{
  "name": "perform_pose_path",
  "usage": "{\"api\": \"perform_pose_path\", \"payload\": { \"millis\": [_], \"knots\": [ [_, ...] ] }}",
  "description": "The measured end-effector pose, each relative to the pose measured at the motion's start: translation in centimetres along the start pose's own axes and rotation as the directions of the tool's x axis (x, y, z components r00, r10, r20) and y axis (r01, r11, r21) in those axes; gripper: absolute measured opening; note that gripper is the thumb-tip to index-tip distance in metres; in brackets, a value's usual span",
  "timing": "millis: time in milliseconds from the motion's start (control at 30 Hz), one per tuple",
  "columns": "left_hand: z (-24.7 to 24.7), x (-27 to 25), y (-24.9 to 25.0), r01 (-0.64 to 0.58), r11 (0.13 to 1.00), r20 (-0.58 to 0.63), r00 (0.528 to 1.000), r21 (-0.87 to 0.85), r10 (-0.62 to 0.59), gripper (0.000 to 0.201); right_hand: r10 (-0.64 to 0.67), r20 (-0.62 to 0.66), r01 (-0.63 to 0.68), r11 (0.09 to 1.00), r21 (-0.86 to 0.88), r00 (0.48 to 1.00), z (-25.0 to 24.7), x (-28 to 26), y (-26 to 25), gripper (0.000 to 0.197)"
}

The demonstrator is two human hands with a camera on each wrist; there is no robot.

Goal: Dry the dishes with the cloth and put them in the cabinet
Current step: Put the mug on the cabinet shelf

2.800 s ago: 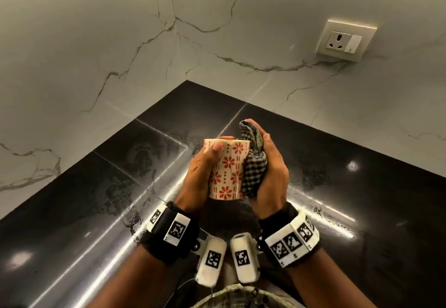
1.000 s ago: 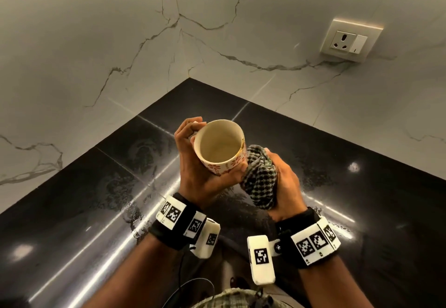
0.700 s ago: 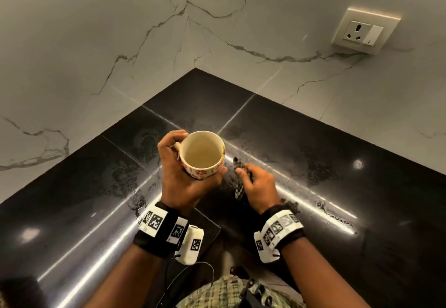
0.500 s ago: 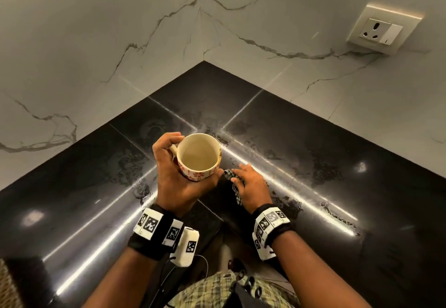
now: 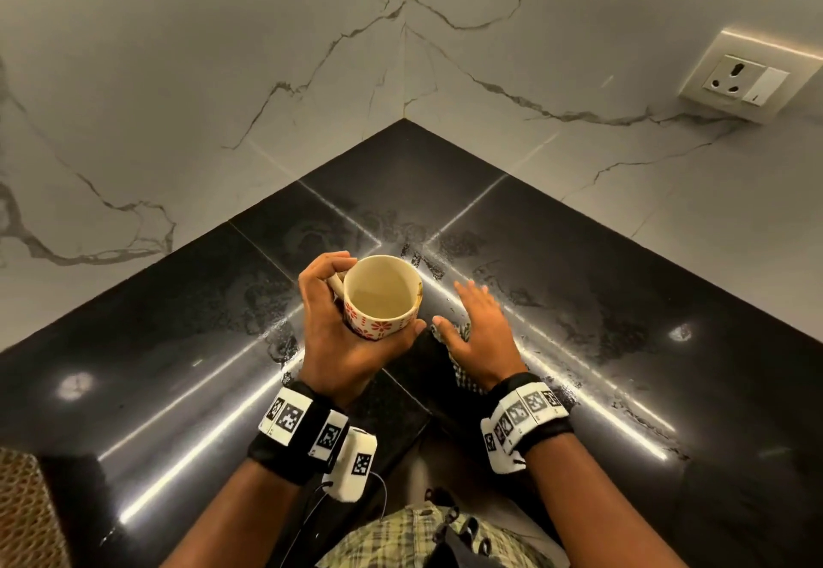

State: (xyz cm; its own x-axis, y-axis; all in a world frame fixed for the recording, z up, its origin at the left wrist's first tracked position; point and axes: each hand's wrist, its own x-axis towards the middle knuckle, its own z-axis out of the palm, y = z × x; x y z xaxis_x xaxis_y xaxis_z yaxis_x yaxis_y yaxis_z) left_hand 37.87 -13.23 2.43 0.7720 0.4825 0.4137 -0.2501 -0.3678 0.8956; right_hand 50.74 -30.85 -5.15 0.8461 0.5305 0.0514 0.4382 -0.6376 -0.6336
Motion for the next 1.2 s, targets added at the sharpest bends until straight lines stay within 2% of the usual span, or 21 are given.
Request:
{"api": "perform_pose_path", "payload": {
  "millis": [33,100,167,233,300,333,400,433,500,567,667,800,967,1067,1133,1200],
  "knots": [
    [0.2,0.1,0.3,0.015,0.999,0.005,1.0,-0.028,-0.015,0.099,-0.13,-0.049,0.133,0.988,0.077,0.99,-1.2,-0.2,-1.0,0.076],
    [0.6,0.7,1.0,0.071,0.993,0.022,0.997,-0.091,-0.07,0.098,-0.358,-0.091,0.367,0.923,0.114,0.929,-3.7,-0.9,-3.2,0.091],
    [1.2,1.7,1.9,0.185,0.967,0.054,0.982,-0.172,-0.179,0.096,-0.524,-0.081,0.529,0.848,0.045,0.848,-5.7,-1.6,-5.1,0.1],
    [2.1,2.8,3.3,0.346,0.877,0.108,0.938,-0.333,-0.329,0.092,-0.648,-0.079,0.644,0.762,-0.074,0.757,-6.7,-1.8,-5.9,0.098],
    [3.1,4.2,4.9,0.482,0.75,0.227,0.876,-0.452,-0.425,0.079,-0.729,-0.092,0.687,0.674,-0.274,0.678,-7.4,-1.4,-6.2,0.087],
    [3.4,4.9,5.8,0.522,0.72,0.29,0.853,-0.457,-0.434,0.074,-0.756,-0.119,0.679,0.636,-0.366,0.644,-7.7,-1.0,-6.2,0.079],
    [4.0,6.6,7.2,0.556,0.721,0.411,0.821,-0.414,-0.397,0.077,-0.782,-0.22,0.635,0.607,-0.478,0.583,-8.7,-0.1,-6.2,0.07],
    [4.1,7.6,7.7,0.552,0.742,0.461,0.809,-0.38,-0.366,0.08,-0.789,-0.272,0.619,0.605,-0.501,0.551,-9.4,0.4,-6.4,0.074],
    [4.3,9.5,9.1,0.506,0.796,0.526,0.8,-0.332,-0.289,0.08,-0.791,-0.356,0.598,0.61,-0.52,0.498,-11.2,1.4,-6.9,0.091],
    [4.1,11.5,11.0,0.446,0.828,0.551,0.808,-0.34,-0.209,0.07,-0.784,-0.416,0.57,0.621,-0.538,0.461,-13.5,2.4,-7.9,0.1],
    [3.4,14.3,14.7,0.298,0.905,0.53,0.842,-0.304,-0.099,0.057,-0.792,-0.452,0.539,0.611,-0.58,0.41,-17.8,3.6,-10.1,0.089],
    [2.8,17.6,19.2,0.075,0.956,0.479,0.875,-0.284,0.073,0.042,-0.846,-0.43,0.508,0.533,-0.677,0.315,-23.1,4.3,-13.6,0.073],
    [2.2,20.8,24.3,-0.135,0.948,0.404,0.88,-0.289,0.248,0.026,-0.869,-0.464,0.498,0.484,-0.719,0.174,-29.1,4.5,-18.6,0.078],
    [2.2,22.4,27.1,-0.207,0.914,0.343,0.88,-0.348,0.33,0.026,-0.863,-0.492,0.459,0.484,-0.745,0.11,-32.9,4.6,-21.6,0.082],
    [2.5,23.6,28.8,-0.208,0.873,0.283,0.891,-0.442,0.356,0.029,-0.824,-0.562,0.452,0.529,-0.719,0.07,-35.1,4.8,-23.5,0.083],
    [3.3,25.5,29.5,-0.228,0.84,0.231,0.896,-0.493,0.379,0.031,-0.743,-0.666,0.434,0.622,-0.651,0.064,-37.0,5.3,-25.2,0.082]
  ]
}}
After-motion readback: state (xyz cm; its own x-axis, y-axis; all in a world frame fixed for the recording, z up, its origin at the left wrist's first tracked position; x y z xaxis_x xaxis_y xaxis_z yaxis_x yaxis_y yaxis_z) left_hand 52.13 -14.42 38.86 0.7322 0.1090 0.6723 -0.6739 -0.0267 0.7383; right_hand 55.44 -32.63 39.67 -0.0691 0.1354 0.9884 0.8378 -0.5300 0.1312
